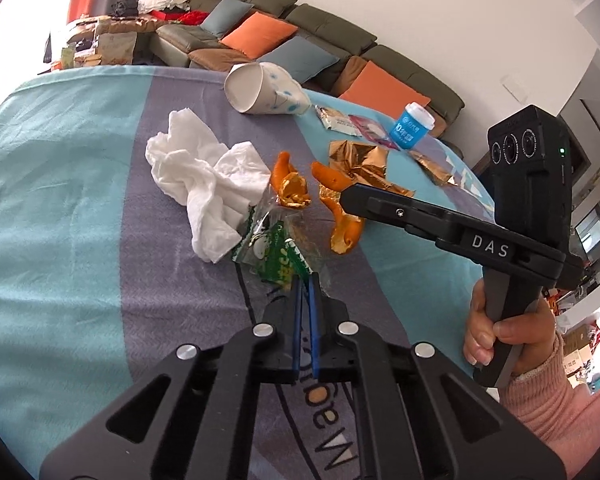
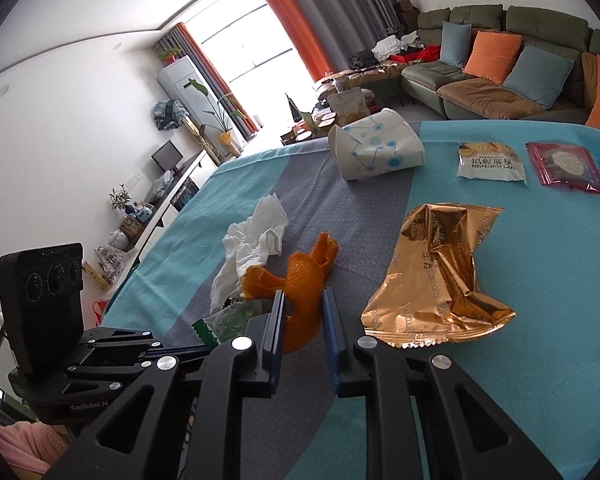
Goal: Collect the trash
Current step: 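Grasp the small green-labelled plastic bag with the left tool while the right tool grasps the orange peel, then carry the plastic bag and orange peel with both tools over the teal bin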
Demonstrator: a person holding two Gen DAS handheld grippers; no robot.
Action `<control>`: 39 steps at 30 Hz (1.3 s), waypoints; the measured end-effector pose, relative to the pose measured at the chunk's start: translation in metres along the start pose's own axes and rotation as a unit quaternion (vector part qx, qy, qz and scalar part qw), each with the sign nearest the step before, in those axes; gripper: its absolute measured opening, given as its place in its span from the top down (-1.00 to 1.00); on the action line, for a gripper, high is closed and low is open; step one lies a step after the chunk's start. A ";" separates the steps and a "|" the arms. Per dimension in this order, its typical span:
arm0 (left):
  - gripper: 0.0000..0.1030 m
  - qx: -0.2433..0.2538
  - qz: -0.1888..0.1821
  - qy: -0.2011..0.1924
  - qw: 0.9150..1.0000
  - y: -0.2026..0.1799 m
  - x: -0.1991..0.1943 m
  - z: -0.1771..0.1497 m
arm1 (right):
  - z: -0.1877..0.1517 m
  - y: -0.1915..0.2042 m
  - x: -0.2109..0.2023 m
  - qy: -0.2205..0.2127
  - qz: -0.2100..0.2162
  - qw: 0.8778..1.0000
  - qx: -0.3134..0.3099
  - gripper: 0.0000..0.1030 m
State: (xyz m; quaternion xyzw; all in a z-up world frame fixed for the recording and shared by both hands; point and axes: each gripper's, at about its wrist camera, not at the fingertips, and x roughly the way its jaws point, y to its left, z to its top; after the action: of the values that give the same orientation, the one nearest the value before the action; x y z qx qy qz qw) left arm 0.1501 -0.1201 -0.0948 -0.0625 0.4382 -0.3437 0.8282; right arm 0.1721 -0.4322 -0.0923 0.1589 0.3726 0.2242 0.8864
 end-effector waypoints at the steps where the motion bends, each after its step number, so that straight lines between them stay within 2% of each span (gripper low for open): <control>1: 0.96 0.002 -0.001 -0.003 1.000 -0.001 -0.003 -0.001 | 0.000 0.001 -0.001 -0.002 0.000 1.000 0.000 0.68; 12: 0.98 0.008 -0.003 -0.038 0.999 0.001 -0.046 -0.016 | -0.002 0.014 -0.012 -0.015 0.013 1.000 -0.008 0.68; 18: 0.98 0.007 0.010 -0.060 0.998 0.008 -0.075 -0.027 | -0.002 0.029 -0.008 -0.013 0.028 0.999 -0.020 0.68; 30: 0.98 -0.014 0.055 -0.099 0.993 0.034 -0.135 -0.053 | 0.000 0.083 0.013 0.006 0.083 0.994 -0.066 0.68; 39: 0.98 -0.043 0.102 -0.129 0.986 0.061 -0.183 -0.074 | 0.002 0.136 0.047 0.037 0.128 0.986 -0.105 0.68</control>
State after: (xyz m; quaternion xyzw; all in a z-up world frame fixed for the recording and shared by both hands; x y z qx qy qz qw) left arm 0.0551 0.0549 -0.0398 -0.0968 0.3463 -0.2278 0.9049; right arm 0.1653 -0.2932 -0.0575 0.1029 0.3557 0.3792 0.8480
